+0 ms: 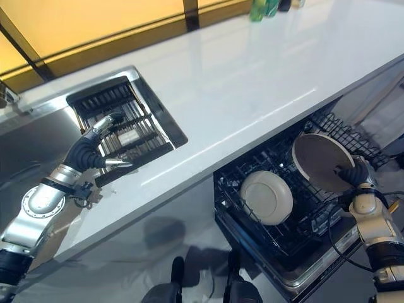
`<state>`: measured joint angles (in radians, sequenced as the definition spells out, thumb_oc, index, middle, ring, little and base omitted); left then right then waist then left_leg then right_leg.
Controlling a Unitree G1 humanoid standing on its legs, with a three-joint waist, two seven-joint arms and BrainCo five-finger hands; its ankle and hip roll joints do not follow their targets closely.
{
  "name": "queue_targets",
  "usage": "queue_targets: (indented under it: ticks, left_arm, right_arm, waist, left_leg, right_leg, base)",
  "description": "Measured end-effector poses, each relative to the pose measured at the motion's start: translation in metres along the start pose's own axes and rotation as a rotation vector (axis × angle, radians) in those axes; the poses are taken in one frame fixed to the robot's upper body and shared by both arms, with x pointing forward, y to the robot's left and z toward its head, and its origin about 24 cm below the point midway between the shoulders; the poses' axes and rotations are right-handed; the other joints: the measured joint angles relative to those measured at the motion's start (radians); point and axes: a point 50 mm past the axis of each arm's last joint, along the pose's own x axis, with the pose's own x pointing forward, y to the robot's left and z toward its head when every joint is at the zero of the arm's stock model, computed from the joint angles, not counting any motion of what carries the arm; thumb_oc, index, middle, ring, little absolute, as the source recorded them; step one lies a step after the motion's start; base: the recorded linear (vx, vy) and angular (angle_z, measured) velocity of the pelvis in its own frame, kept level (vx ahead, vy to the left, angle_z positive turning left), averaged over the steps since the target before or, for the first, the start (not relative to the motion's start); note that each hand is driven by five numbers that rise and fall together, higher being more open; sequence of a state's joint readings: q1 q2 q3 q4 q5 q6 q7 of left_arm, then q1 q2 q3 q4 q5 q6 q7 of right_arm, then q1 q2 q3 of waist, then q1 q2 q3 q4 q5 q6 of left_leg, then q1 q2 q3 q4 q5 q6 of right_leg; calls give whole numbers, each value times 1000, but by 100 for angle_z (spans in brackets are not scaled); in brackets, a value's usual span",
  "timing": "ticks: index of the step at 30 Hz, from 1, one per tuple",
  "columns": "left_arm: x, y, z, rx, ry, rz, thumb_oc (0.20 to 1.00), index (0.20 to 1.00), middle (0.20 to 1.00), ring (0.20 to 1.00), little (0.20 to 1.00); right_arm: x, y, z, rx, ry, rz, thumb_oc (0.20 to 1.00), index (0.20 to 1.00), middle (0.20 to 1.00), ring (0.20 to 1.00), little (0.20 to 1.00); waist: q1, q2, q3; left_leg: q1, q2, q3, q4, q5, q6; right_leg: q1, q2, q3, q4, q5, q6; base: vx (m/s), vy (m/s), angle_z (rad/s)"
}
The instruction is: Pick up plates and place into dishwasher.
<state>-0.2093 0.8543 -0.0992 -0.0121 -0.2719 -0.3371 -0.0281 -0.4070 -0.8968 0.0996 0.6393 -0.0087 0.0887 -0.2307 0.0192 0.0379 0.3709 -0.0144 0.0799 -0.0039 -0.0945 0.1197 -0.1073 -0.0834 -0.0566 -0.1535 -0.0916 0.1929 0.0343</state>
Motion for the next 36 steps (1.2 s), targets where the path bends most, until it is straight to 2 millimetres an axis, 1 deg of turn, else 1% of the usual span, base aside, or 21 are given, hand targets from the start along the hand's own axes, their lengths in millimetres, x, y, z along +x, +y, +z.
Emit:
queue_targets:
  ticks: [1,3,5,7,11,13,16,21,24,28,29,30,34,36]
  left_arm:
    - [1,0,2,-3,-12,5,1000,1000,1000,1000,1000]
    - [2,2,5,-21,-25,25,1000,1000,1000,1000,1000]
    - [7,5,9,-33,-51,48,1000,1000,1000,1000,1000]
    - [11,8,13,-47,-76,68,1000,1000,1000,1000,1000]
    - [17,10,20,-44,-113,87,1000,1000,1000,1000,1000]
    - [20,11,25,-42,-137,99,1000,1000,1000,1000,1000]
    - [23,11,32,-45,-169,104,1000,1000,1000,1000,1000]
    - [27,8,35,-49,-183,98,1000,1000,1000,1000,1000]
    - [29,9,38,-47,-196,105,1000,1000,1000,1000,1000]
    - [32,10,41,-45,-212,107,1000,1000,1000,1000,1000]
    - [33,10,42,-44,-216,105,1000,1000,1000,1000,1000]
    - [34,10,43,-44,-222,102,1000,1000,1000,1000,1000]
    - [38,11,48,-45,-241,100,1000,1000,1000,1000,1000]
    - [38,11,48,-46,-241,95,1000,1000,1000,1000,1000]
  right_arm:
    - [5,-2,7,0,-6,-8,200,200,200,200,200]
    - [12,-6,18,5,-15,-22,200,200,200,200,200]
    - [19,-11,25,14,-4,-44,200,200,200,200,200]
    - [25,-17,32,31,10,-63,200,200,200,200,200]
    - [31,-23,43,46,7,-71,200,200,200,200,200]
    - [34,-24,45,42,13,-57,200,200,200,200,200]
    - [36,-20,43,19,43,-12,200,200,200,200,200]
    - [34,-12,19,8,156,79,200,200,200,200,200]
    - [34,-7,16,1,168,135,200,200,200,200,200]
    - [35,-3,20,11,148,202,200,200,200,200,200]
    - [35,-2,21,29,150,213,755,755,755,755,755]
    - [36,-1,21,43,154,217,1000,1000,1000,1000,1000]
    - [36,0,23,148,149,220,1000,1000,1000,1000,1000]
    - [36,-1,25,237,143,198,1000,1000,1000,1000,1000]
  waist:
    - [0,5,19]
    - [3,15,31]
    - [23,24,48]
    - [29,37,73]
    - [52,41,81]
    - [55,42,82]
    - [60,42,93]
    - [81,44,104]
    - [81,44,104]
    - [81,44,104]
    - [80,44,104]
    - [80,44,104]
    - [77,44,104]
    - [72,44,104]
  left_leg:
    - [-1,-1,0,0,0,0]
    - [-18,-2,-4,0,0,0]
    - [-34,-2,-5,2,1,0]
    - [-40,-2,-11,4,2,1]
    - [-55,-4,-21,5,2,1]
    - [-64,-7,-29,5,3,3]
    - [-68,-15,-31,5,6,6]
    - [-70,-19,-31,5,5,7]
    - [-70,-18,-31,5,5,7]
    - [-70,-18,-31,5,6,7]
    - [-69,-17,-31,5,7,8]
    - [-67,-17,-31,5,7,8]
    - [-62,-18,-32,5,8,10]
    - [-52,-18,-31,5,8,10]
  right_leg:
    - [-1,0,-1,0,0,0]
    - [-14,-1,-7,0,0,0]
    - [-30,0,-10,1,7,-9]
    - [-32,0,-18,1,10,-14]
    - [-42,-3,-27,1,6,-11]
    - [-46,-7,-40,1,4,-9]
    - [-47,-16,-47,1,4,-9]
    - [-48,-20,-49,1,3,-8]
    - [-48,-19,-49,1,3,-7]
    - [-48,-19,-50,1,3,-7]
    - [-47,-18,-51,1,3,-7]
    - [-45,-18,-51,1,3,-7]
    - [-39,-19,-51,1,6,-11]
    - [-30,-19,-51,1,7,-12]
  base:
    - [-67,-56,3]
    - [-80,-57,6]
    - [-72,-36,3]
    - [-36,-13,9]
    - [-29,-4,7]
    - [-23,30,14]
    - [-41,39,7]
    - [-27,19,1]
    - [-21,9,0]
    - [-19,9,0]
    - [-20,33,0]
    - [-23,34,1]
    - [-21,52,1]
    - [21,75,-1]
